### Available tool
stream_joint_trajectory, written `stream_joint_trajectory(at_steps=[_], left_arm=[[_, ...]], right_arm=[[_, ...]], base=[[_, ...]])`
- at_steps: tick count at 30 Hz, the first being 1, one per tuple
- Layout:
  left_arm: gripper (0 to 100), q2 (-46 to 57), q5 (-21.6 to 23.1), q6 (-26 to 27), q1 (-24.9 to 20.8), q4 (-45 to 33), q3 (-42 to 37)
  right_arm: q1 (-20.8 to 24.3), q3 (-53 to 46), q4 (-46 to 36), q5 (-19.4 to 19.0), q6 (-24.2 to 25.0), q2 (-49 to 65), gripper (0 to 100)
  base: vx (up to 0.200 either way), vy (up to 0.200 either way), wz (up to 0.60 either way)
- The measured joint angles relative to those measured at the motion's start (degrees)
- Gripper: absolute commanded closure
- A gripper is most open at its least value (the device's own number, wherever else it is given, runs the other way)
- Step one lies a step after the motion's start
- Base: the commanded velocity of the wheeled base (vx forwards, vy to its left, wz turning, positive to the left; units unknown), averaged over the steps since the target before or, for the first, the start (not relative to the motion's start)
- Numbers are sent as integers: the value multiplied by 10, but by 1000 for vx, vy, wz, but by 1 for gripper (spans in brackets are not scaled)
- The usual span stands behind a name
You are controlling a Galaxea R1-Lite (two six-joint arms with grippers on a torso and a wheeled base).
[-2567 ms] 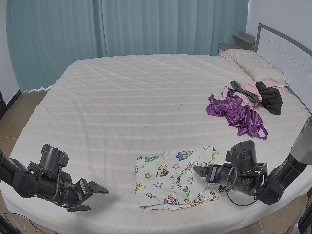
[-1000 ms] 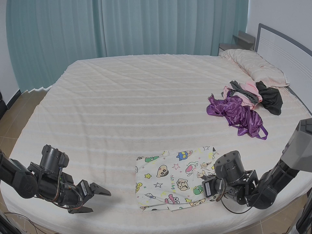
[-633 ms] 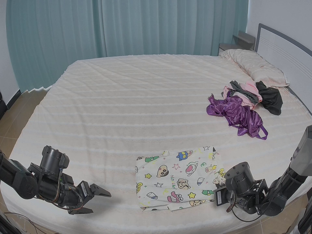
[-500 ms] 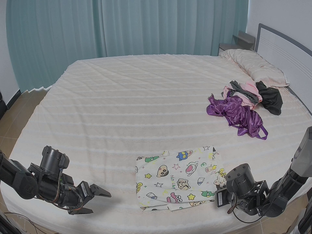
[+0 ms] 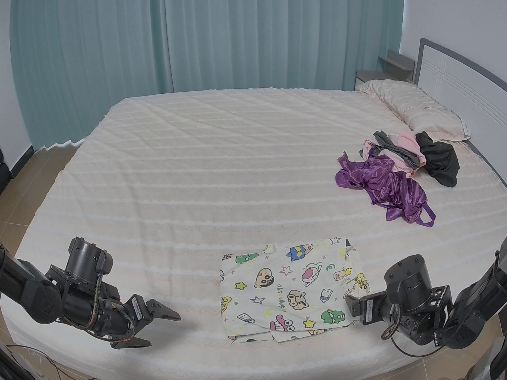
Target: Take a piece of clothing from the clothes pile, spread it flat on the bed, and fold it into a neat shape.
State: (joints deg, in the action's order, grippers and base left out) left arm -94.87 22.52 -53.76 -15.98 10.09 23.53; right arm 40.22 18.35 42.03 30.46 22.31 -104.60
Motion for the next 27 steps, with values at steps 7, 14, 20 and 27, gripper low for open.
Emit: stream_joint_trajectory(at_steps=[7, 14, 20, 27], left_arm=[[0, 0, 0, 0, 0, 0, 0], [0, -3, 0, 0, 0, 0, 0], [0, -6, 0, 0, 0, 0, 0], [0, -8, 0, 0, -2, 0, 0]], right_arm=[[-7, 46, -3, -5, -1, -7, 0], [-11, 71, -2, -20, 2, -65, 0], [-50, 60, 0, -37, 4, -109, 0], [-76, 7, 3, -45, 5, -103, 0]], base=[[0, 0, 0], [0, 0, 0], [0, 0, 0], [0, 0, 0]])
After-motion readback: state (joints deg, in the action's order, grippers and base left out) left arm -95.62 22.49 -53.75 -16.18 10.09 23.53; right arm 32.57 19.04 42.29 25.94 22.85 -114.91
